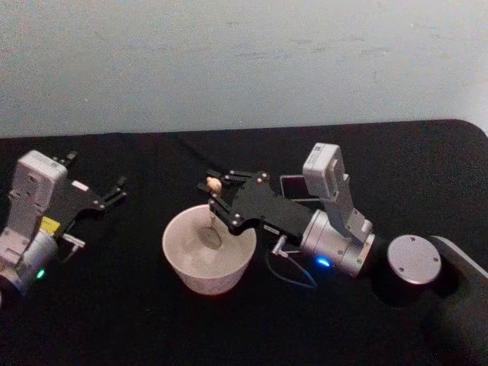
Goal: Pick up the stirring spoon with one hand, stir inside the cup, then place it back in its original position.
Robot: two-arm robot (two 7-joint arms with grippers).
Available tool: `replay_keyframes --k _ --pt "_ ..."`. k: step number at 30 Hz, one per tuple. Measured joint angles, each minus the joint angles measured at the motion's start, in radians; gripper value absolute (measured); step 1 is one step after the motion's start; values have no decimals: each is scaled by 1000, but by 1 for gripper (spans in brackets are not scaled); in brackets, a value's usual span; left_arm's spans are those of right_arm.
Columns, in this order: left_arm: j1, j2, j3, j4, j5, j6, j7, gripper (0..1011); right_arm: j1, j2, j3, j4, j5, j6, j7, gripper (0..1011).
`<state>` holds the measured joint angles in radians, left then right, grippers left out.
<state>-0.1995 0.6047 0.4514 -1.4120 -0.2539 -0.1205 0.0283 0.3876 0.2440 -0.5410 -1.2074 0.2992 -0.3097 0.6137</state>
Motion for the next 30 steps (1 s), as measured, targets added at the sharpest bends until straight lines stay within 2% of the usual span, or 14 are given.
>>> replay_keyframes --k 6,12,19,22,30 --pt "0 0 0 0 0 0 0 1001 -3 5 5 -15 1 3 0 211" --pt "0 0 0 0 0 0 0 1001 -18 22 22 -82 13 29 -16 211" --pt "0 0 0 0 0 0 0 1001 -38 51 59 -194 46 94 -48 211" --pt "0 0 0 0 0 0 0 1001 -48 69 85 -255 76 131 -65 211" --pt "0 0 0 0 0 0 0 1001 -68 110 143 -346 133 184 -99 210"
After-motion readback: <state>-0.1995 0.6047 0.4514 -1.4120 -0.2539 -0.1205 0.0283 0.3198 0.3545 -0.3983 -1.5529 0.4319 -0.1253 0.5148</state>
